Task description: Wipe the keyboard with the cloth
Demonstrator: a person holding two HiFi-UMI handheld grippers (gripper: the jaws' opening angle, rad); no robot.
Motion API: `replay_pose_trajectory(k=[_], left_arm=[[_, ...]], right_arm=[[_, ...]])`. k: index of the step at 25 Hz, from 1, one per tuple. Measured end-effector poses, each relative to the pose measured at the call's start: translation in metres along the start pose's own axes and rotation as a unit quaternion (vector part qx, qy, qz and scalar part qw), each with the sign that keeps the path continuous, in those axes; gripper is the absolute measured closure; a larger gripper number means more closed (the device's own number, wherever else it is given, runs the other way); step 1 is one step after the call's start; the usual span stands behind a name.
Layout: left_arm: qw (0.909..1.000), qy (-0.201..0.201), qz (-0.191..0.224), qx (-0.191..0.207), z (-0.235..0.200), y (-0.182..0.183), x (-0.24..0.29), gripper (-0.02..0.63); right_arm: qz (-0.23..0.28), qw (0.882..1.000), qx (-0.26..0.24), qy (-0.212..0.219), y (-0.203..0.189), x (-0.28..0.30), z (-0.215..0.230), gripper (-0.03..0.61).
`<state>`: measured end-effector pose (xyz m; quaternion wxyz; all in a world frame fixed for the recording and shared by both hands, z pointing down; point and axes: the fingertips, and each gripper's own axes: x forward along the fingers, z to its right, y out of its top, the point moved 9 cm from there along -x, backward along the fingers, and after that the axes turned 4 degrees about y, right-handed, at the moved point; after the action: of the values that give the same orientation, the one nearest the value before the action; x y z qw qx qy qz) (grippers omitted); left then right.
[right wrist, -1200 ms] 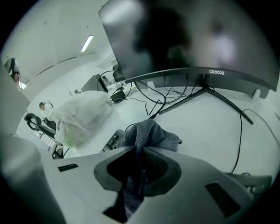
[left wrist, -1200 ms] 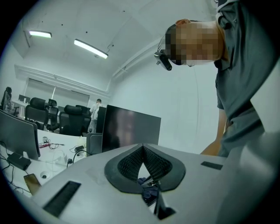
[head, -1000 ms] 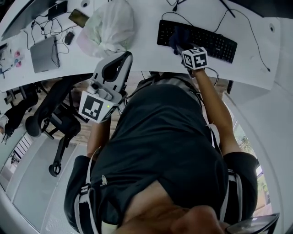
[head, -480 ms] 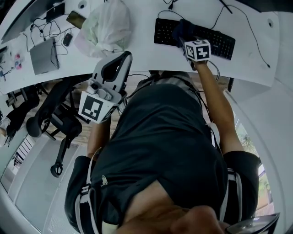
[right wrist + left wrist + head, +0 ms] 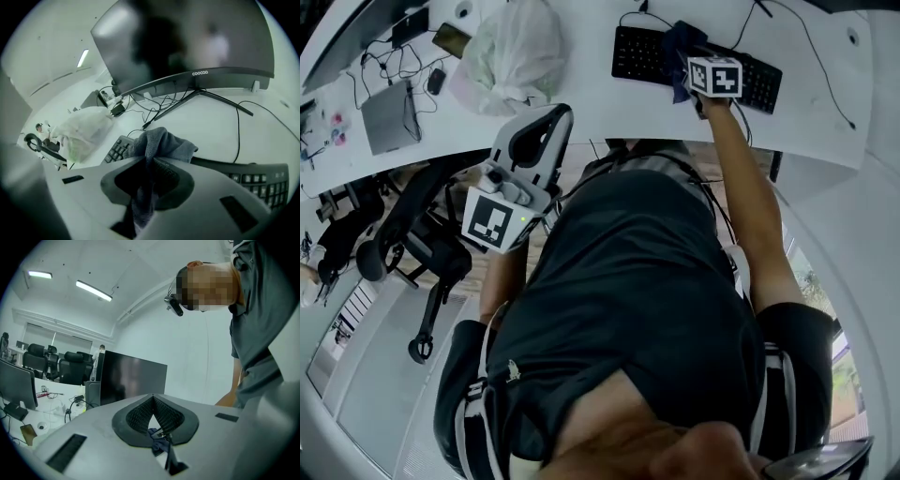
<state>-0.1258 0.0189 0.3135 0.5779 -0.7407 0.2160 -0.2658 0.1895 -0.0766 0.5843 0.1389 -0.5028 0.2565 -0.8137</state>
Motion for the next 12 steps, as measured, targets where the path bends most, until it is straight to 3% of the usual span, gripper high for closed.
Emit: replay_pose_trajectory(k=[5, 7, 12], left_arm=[[0.9999, 0.006, -0.003, -0.008, 0.001, -0.005, -0.006, 0.609], [0.9999, 0.005, -0.007, -0.008, -0.001, -0.006, -0.007, 0.609], [0.9999, 0.002, -0.009, -0.008, -0.001, -0.008, -0.006, 0.609]], right_arm=[[-0.067, 0.994, -0.039, 0.076, -0.077, -0.006, -0.054, 0.528], [-0.064, 0.994, -0.040, 0.083, -0.081, -0.007, -0.048, 0.528], [0.007, 1.000, 0.002, -0.019, -0.017, -0.023, 0.028, 0.528]])
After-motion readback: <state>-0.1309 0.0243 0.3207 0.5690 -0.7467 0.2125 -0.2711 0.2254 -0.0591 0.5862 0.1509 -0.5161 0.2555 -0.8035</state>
